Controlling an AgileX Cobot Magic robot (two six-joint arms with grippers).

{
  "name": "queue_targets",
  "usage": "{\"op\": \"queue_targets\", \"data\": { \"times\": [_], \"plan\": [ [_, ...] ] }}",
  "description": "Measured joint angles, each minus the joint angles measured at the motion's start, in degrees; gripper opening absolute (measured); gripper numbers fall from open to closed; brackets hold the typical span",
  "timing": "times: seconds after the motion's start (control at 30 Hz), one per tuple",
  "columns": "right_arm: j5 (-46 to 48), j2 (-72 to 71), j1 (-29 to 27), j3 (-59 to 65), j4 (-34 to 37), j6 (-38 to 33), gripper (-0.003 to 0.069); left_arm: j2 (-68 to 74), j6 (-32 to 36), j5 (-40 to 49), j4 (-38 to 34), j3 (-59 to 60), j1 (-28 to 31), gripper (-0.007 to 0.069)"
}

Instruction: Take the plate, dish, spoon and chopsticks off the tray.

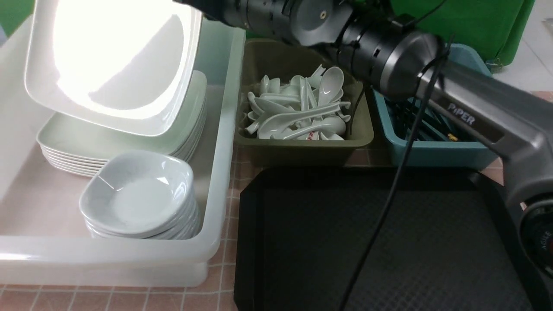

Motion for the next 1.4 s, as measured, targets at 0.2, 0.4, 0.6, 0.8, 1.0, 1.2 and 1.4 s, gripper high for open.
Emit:
{"op": "queue_targets", "data": {
  "times": [0.2,0.4,0.6,0.8,1.0,1.2,1.4],
  "plan": [
    [-1.5,2.3,0.5,0.0,0.3,-3.2,0.0070,0.0,0.7,0.1,-0.2,0.0,0.0,-0.0002],
    [-1.7,4.3,0.5,0.0,0.4,-3.5,0.0071,0.0,0.9,0.3,-0.6,0.0,0.0,-0.0001],
    [-3.0,4.7,0.5,-0.3,1.3,-4.6,0.0178,0.0,0.9,1.2,-1.0,0.0,0.0,-0.0001],
    [-3.8,4.7,0.4,-0.6,1.6,-5.5,0.0325,0.0,1.2,1.2,-1.2,0.0,0.0,-0.0001],
    [0.9,4.1,0.0,-0.6,1.0,-7.6,0.0230,0.1,1.4,1.4,-1.2,0.0,0.0,-0.0001],
    [21.5,-4.7,-4.0,-0.6,-6.5,-5.4,0.0030,1.8,2.3,1.4,-1.3,0.0,0.0,-0.0001],
    [44.3,-18.5,-12.3,-0.6,-14.2,0.5,0.0030,10.7,2.7,1.7,-0.4,0.0,0.0,-0.0001]
  ]
}}
